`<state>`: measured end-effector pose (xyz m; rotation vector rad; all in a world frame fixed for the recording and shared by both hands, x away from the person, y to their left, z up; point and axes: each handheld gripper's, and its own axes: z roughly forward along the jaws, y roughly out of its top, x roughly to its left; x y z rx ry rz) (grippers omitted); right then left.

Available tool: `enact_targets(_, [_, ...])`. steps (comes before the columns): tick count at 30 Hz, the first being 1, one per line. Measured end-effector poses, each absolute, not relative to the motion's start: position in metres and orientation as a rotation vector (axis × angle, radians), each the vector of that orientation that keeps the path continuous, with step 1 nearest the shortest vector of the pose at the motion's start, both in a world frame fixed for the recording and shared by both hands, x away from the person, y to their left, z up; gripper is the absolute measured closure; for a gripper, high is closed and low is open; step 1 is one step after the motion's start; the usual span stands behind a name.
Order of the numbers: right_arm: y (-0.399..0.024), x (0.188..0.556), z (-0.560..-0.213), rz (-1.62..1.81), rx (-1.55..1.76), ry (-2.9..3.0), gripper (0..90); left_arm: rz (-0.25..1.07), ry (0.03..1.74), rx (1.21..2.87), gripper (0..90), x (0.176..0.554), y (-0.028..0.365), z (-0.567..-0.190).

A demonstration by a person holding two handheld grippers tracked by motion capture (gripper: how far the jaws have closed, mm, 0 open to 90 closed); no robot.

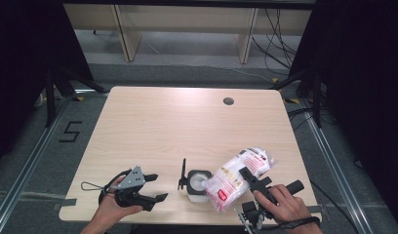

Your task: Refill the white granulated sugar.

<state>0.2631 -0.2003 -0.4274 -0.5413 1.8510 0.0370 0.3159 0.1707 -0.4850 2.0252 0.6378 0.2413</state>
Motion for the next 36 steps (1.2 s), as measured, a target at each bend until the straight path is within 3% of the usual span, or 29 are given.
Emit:
enact_targets(8, [-0.199,0.268,-0.423,0.027,-0.548,1.885,66.4,0.244,0.626,2.03,25.0,0.316,0.171,-0.485])
enact_targets(17, [-0.206,0.282,-0.432,0.154,-0.294,2.031,68.1,0.244,0.623,2.029,25.0,0.317,0.171,-0.485])
enact_targets(36, [-0.214,0.295,-0.433,0.37,-0.109,2.157,70.4,0.238,0.644,2.021,25.0,0.315,0.17,-0.485])
